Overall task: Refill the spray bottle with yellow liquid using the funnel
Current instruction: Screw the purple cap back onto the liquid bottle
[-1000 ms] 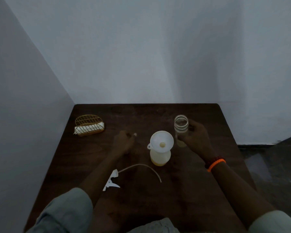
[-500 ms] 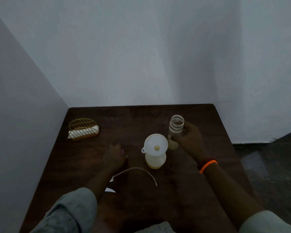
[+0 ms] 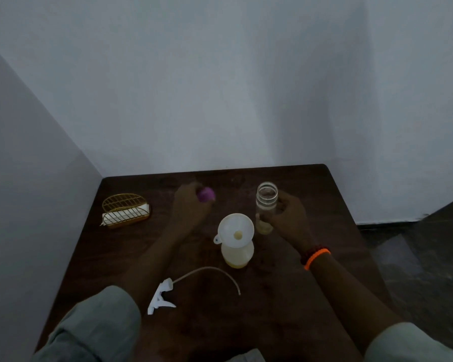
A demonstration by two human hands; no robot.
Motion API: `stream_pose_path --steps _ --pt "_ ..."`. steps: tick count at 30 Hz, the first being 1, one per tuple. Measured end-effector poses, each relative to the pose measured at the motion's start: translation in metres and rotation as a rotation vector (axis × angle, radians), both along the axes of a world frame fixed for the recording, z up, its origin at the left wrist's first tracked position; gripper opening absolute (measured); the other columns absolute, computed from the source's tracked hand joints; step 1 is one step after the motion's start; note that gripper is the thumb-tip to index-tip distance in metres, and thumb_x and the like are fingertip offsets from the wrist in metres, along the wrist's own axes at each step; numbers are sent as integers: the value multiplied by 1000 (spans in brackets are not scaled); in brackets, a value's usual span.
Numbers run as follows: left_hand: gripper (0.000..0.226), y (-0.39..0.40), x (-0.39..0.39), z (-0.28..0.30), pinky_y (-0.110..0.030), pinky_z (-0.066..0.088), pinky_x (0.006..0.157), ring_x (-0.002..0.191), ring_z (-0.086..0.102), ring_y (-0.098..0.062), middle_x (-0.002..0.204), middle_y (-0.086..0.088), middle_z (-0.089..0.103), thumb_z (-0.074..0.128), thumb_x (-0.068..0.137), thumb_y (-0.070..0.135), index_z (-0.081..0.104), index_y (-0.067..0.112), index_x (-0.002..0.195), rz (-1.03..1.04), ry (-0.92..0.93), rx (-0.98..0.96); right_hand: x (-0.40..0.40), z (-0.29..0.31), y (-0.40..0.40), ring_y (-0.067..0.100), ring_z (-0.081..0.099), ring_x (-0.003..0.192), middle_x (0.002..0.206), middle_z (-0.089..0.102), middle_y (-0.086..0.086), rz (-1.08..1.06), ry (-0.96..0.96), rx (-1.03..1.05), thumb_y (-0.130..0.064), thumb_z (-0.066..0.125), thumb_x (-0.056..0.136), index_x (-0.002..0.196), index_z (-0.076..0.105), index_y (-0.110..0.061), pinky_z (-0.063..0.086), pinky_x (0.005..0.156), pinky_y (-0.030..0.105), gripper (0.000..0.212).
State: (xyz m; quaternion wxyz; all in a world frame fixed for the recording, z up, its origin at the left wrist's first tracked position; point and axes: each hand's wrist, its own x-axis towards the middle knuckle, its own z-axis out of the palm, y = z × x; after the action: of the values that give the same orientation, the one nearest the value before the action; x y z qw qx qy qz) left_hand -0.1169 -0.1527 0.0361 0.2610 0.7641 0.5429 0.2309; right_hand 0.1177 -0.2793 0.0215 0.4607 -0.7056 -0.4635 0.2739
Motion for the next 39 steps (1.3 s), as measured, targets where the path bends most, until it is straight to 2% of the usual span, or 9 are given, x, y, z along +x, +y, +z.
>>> stream_pose_path --steps 5,9,13,16,19,26,29,35,39 --pt "47 -18 46 78 -11 49 81 95 63 -4 110 6 67 80 77 35 66 20 119 -252 -231 69 -1 8 4 5 69 100 106 74 -9 17 -19 12 -21 89 61 114 71 -22 58 90 42 56" --pt "53 -28 67 89 -12 48 83 95 63 -7 112 0 68 81 75 37 66 17 121 -417 -188 136 -1 12 4 7 71 97 103 76 -6 42 -17 18 -20 88 64 112 71 -23 59 88 43 51" --pt "53 -32 76 83 -1 41 75 91 61 -5 110 -4 69 83 75 32 67 13 122 -464 -138 153 -3 17 1 6 73 86 93 76 -3 49 -13 24 -15 83 73 107 71 -21 60 80 36 36" --pt "53 -33 80 82 -2 39 73 89 60 -4 107 -2 69 83 75 32 68 14 122 -477 -113 141 -5 20 -2 2 73 84 94 76 -4 74 -17 21 -18 81 79 110 70 -22 57 74 21 34" --pt "52 -35 81 82 -1 39 74 89 59 -2 107 0 68 83 75 33 68 17 123 -497 -97 126 -4 23 -3 0 72 84 94 75 -4 88 -30 15 -15 82 79 111 69 -19 55 72 16 36" --pt "54 -33 78 84 -4 44 73 84 57 5 106 5 65 84 73 27 67 17 123 -543 -94 100 -2 24 -3 5 70 94 100 75 -8 88 -77 -22 -23 88 67 110 70 -26 59 87 40 46" --pt "54 -32 77 88 -5 44 75 86 58 0 108 0 67 85 73 25 67 16 124 -549 -75 104 -4 26 -2 6 70 93 99 75 -8 83 -109 -16 -25 88 66 107 71 -24 60 87 42 45" --pt "58 -30 77 87 -15 49 90 108 61 -6 121 5 67 82 75 26 62 23 129 -608 -65 80 -4 28 -3 8 71 93 100 75 -7 81 -121 -22 -27 89 65 108 70 -22 59 88 44 47" --pt "50 -46 84 92 -20 51 90 106 61 -6 118 5 68 80 78 40 66 21 122 -564 -177 84 -7 38 -4 5 69 84 89 73 -10 98 -131 -13 -23 89 66 97 69 -28 59 79 36 37"
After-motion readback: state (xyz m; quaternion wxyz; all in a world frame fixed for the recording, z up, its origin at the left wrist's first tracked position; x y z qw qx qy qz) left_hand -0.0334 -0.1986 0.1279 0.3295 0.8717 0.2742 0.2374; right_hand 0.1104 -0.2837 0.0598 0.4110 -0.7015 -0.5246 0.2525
